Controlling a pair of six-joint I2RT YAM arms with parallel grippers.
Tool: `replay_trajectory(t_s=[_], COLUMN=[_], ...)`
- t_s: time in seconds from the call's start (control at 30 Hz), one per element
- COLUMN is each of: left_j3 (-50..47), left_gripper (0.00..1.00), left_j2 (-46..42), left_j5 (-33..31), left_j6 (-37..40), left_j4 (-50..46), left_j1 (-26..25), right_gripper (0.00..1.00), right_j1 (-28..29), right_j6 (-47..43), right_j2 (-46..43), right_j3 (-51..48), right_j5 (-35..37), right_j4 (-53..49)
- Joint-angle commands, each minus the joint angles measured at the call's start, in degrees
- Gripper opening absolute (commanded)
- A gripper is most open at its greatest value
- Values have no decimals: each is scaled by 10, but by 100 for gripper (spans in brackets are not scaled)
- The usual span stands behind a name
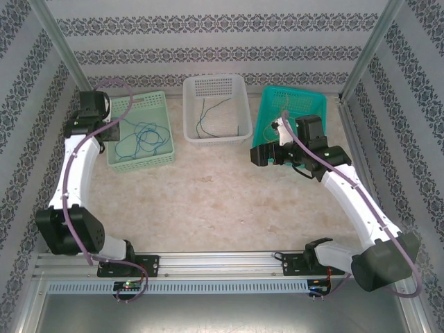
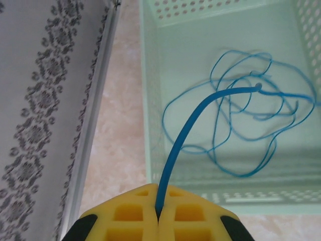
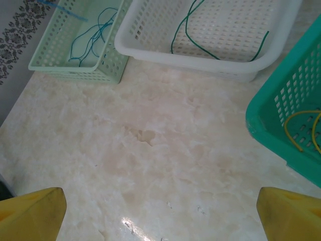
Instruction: Untangle the cables
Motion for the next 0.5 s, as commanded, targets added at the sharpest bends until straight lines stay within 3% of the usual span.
replay_trajectory(t_s=[0.0,0.07,0.37,0.47], left_j3=[45,56,71,67], left_gripper=[0,0,3,39], left_j2=[45,74,174,191], left_j5=[35,39,175,229], left_j6=[-17,-30,-141,-156], left_j4=[-21,-28,-12,-4], left_j1=[9,17,58,59], right_gripper=[97,97,98,98], right_j1=[-6,-7,-14,-16], right_j6=[8,8,9,8], right_j2=[-12,-13,-30,-36], right_j3=[-12,-14,-26,-30], right_j5=[-2,-3,-2,2], right_j4=[16,16,14,14])
